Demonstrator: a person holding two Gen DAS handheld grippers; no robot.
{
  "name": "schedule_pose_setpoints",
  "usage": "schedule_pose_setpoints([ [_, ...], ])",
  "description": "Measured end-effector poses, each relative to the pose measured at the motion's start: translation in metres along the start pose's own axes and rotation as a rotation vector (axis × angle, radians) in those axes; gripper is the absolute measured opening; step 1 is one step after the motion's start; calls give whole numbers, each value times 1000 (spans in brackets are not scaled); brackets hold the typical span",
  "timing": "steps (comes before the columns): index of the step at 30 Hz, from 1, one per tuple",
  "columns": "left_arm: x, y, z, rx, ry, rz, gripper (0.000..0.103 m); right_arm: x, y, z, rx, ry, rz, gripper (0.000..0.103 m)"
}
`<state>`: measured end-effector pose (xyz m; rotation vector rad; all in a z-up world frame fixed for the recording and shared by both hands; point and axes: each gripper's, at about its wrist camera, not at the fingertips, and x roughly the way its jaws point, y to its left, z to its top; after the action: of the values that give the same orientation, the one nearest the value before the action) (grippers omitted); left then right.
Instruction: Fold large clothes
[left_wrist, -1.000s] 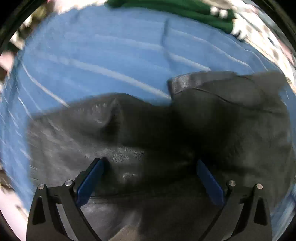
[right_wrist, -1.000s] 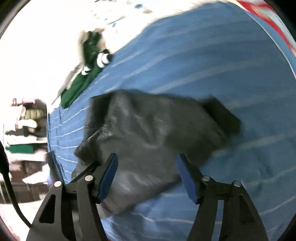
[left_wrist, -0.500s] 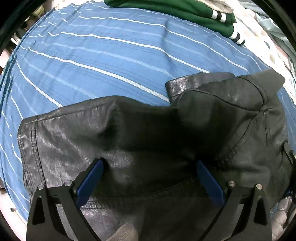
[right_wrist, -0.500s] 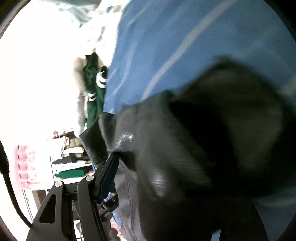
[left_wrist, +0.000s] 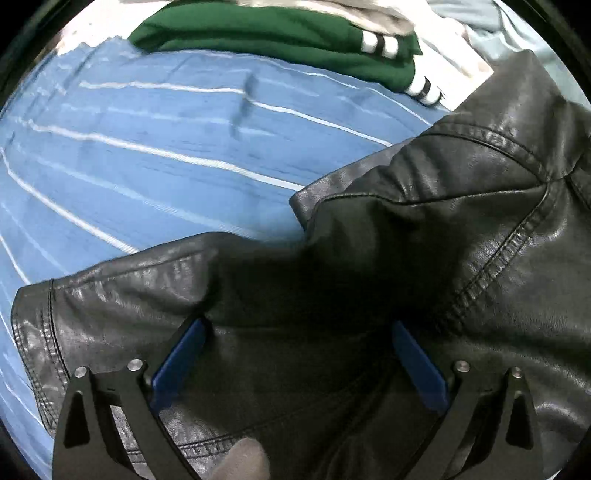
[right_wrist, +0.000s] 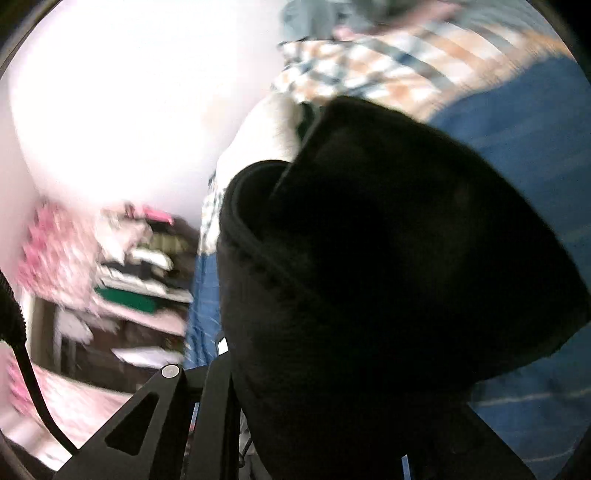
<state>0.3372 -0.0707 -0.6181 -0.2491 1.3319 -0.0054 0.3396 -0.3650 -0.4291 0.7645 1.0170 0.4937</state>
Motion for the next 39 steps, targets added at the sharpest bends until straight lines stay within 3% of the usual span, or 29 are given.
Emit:
schedule_pose_setpoints([
  [3, -32, 34, -12, -145, -7, -41, 102, 23, 57, -2, -136, 65, -20, 18],
  [5, -72, 76, -37, -272, -47, -52, 102, 45, 101, -17, -244, 125, -36, 18],
  [9, -136, 151, -102, -450, -90, 40, 102, 102, 163, -62, -416, 244, -43, 18],
  [11, -160, 195, -136, -536, -86, 125, 102, 145, 192, -100, -512, 322, -43, 18],
  [14, -178, 244, -188, -664, -65, 210, 102, 204, 215, -160, -616, 450, -59, 18],
  [17, -176, 257, -225, -743, -37, 261, 102, 271, 213, -234, -689, 662, -133, 18],
  [20, -185, 265, -257, -803, -33, 277, 102, 295, 203, -268, -678, 782, -190, 31],
  [22, -192, 268, -270, -822, -40, 270, 102, 282, 212, -269, -711, 803, -168, 50],
  [23, -193, 269, -271, -825, -42, 265, 102, 267, 213, -273, -720, 813, -154, 75],
  [24, -200, 267, -274, -826, -45, 262, 102, 253, 215, -270, -729, 828, -132, 84],
  [28, -216, 273, -283, -828, -67, 216, 102, 206, 230, -224, -677, 849, -104, 84],
  [32, -220, 267, -269, -802, -96, 207, 102, 198, 218, -159, -548, 759, -189, 81],
  [33, -217, 267, -265, -796, -102, 210, 102, 208, 212, -146, -550, 740, -222, 74],
  [35, -208, 266, -253, -788, -103, 210, 102, 247, 195, -130, -501, 754, -273, 38],
  [36, -205, 266, -251, -792, -102, 203, 102, 262, 187, -127, -476, 774, -263, 31],
  [39, -200, 258, -244, -800, -107, 193, 102, 335, 179, -149, -539, 849, -349, 32],
])
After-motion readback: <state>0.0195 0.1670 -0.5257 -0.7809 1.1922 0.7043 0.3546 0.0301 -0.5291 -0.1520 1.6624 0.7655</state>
